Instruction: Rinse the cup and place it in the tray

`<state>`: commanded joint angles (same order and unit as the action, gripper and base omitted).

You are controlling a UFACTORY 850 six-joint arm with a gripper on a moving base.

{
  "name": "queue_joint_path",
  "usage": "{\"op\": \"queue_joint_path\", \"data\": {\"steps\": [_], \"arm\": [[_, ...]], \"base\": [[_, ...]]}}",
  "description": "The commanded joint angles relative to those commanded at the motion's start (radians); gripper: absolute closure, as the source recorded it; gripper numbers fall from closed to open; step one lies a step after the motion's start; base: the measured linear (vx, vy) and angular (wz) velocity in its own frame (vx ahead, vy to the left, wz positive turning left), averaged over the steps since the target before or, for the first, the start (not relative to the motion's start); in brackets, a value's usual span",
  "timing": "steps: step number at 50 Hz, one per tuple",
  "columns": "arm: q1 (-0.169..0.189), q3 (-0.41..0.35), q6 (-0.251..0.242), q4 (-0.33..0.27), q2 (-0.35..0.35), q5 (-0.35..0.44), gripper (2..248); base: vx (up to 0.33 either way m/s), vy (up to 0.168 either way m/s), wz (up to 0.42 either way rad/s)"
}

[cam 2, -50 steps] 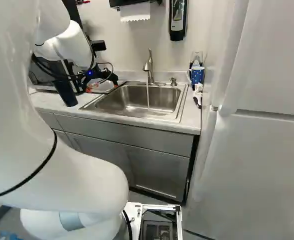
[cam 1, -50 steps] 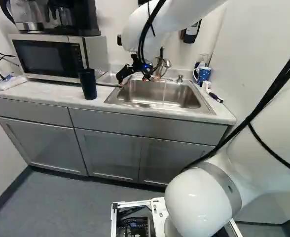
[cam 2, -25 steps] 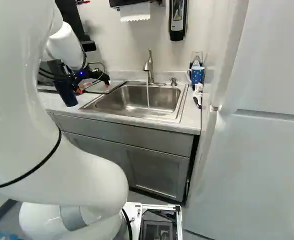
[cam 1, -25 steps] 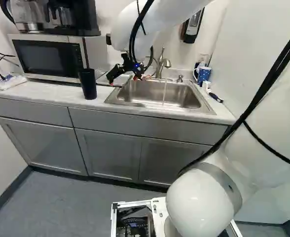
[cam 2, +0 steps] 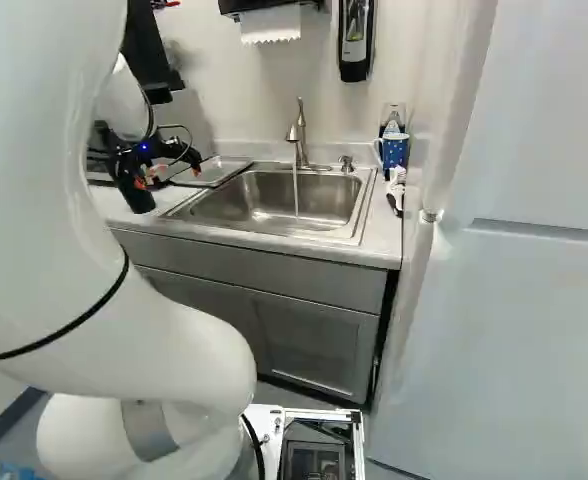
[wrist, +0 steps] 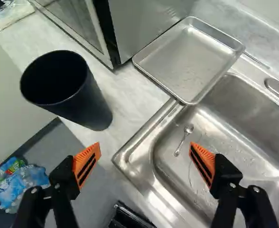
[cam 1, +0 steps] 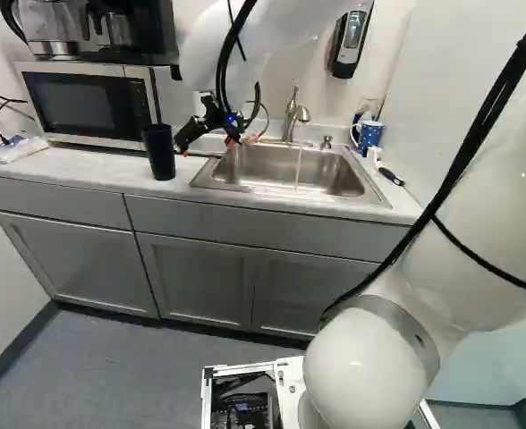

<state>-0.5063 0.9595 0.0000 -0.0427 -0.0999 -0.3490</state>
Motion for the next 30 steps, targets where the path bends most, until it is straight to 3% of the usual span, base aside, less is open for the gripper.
{"op": "queue_joint_path", "data": {"steps": [30], "arm": [[-0.098, 0.058, 0.0, 0.0, 0.06, 0.004, 3]], "base": [[0.0, 0.0, 0.0]]}}
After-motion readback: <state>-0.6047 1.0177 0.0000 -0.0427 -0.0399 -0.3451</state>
